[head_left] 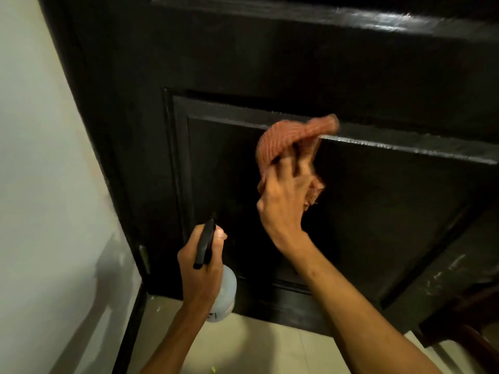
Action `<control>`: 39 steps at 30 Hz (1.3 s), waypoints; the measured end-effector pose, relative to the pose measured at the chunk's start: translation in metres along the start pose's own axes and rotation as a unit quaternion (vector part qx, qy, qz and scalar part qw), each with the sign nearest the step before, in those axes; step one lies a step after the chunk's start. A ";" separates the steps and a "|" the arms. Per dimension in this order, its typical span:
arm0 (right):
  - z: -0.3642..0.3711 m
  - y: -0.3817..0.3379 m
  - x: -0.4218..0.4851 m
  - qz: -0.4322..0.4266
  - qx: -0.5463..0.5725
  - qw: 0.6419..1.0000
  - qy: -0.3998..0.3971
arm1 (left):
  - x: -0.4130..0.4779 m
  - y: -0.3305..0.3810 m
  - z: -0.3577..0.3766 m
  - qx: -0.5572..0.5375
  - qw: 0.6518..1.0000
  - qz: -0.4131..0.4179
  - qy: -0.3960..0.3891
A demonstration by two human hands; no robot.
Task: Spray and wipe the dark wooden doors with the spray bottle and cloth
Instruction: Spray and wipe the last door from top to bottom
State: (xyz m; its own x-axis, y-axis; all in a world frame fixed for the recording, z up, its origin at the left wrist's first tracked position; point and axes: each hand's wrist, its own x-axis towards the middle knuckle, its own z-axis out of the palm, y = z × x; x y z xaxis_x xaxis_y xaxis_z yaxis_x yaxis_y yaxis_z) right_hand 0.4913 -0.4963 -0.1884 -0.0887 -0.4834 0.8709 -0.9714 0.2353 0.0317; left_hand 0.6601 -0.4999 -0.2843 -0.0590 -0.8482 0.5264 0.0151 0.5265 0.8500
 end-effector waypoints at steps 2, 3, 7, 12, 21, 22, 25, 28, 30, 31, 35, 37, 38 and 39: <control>0.013 -0.004 -0.036 -0.175 -0.054 0.976 -0.119 | -0.001 0.010 0.005 0.004 1.000 0.006 0.000; 0.018 -0.001 -0.054 -0.228 -0.060 0.957 -0.168 | -0.001 0.013 0.006 0.003 1.000 0.006 0.000; -0.010 0.051 -0.057 -0.090 -0.010 0.993 -0.081 | -0.007 0.025 0.016 -0.004 1.000 0.021 -0.014; -0.047 0.112 -0.054 0.243 0.005 0.964 0.103 | -0.020 0.039 0.042 -0.011 0.998 0.035 -0.052; -0.076 0.165 -0.069 0.201 -0.002 0.977 0.072 | -0.040 0.070 0.112 -0.031 0.990 0.061 -0.127; -0.081 0.178 -0.067 0.260 0.008 0.960 0.108 | -0.041 0.074 0.121 -0.034 0.989 0.063 -0.133; -0.070 0.196 -0.107 0.275 0.006 0.956 0.100 | -0.051 0.082 0.139 -0.046 0.985 0.075 -0.151; -0.053 0.189 -0.183 0.267 0.028 0.963 -0.014 | -0.065 0.085 0.157 -0.051 0.981 0.078 -0.172; -0.053 0.188 -0.206 0.335 0.065 0.940 -0.009 | -0.076 0.086 0.168 -0.050 0.978 0.073 -0.188; -0.056 0.191 -0.200 0.361 0.072 0.930 0.011 | -0.080 0.086 0.172 -0.049 0.977 0.070 -0.197; -0.085 0.232 -0.135 0.311 0.003 0.947 0.078 | -0.096 0.087 0.193 -0.047 0.970 0.060 -0.229; -0.087 0.247 -0.122 0.290 -0.038 0.953 0.072 | -0.100 0.088 0.203 -0.048 0.969 0.054 -0.237; -0.082 0.249 -0.131 0.304 -0.049 0.949 0.066 | -0.102 0.088 0.209 -0.050 0.968 0.051 -0.241; -0.073 0.247 -0.148 0.325 -0.050 0.943 0.057 | -0.103 0.088 0.213 -0.052 0.967 0.051 -0.245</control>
State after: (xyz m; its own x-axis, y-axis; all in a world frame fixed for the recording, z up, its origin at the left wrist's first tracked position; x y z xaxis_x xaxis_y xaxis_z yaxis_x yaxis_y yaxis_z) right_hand 0.2806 -0.3051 -0.2738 -0.6278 -0.1167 0.7696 -0.6938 0.5320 -0.4853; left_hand 0.4546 -0.3532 -0.2674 -0.5170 -0.6501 0.5568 0.1434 0.5755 0.8052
